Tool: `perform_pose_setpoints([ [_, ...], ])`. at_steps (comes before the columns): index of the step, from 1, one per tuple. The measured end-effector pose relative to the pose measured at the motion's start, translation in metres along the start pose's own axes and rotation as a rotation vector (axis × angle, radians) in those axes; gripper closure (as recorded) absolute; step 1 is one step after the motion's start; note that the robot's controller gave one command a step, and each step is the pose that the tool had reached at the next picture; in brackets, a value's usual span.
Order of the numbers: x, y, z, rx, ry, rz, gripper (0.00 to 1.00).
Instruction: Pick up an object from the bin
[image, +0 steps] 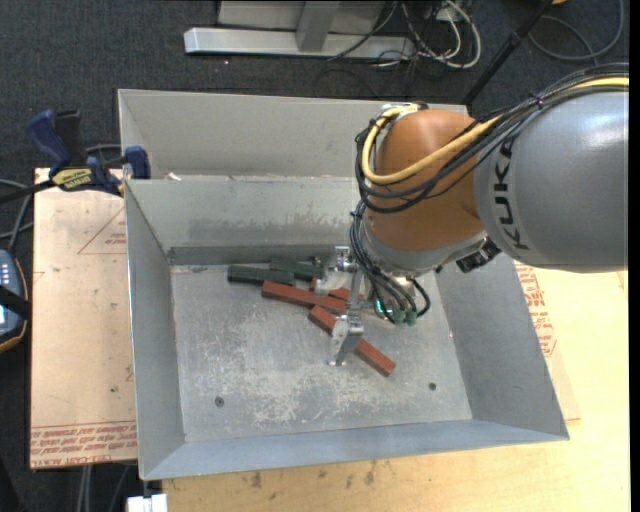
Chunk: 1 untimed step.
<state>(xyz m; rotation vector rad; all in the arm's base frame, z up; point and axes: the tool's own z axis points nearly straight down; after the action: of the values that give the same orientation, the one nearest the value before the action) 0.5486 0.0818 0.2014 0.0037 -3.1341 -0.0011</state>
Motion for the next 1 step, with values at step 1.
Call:
perform_pose_setpoints([
  [1, -0.0017, -0.0005, -0.0042, -0.001, -0.008, 0.002, 0.00],
])
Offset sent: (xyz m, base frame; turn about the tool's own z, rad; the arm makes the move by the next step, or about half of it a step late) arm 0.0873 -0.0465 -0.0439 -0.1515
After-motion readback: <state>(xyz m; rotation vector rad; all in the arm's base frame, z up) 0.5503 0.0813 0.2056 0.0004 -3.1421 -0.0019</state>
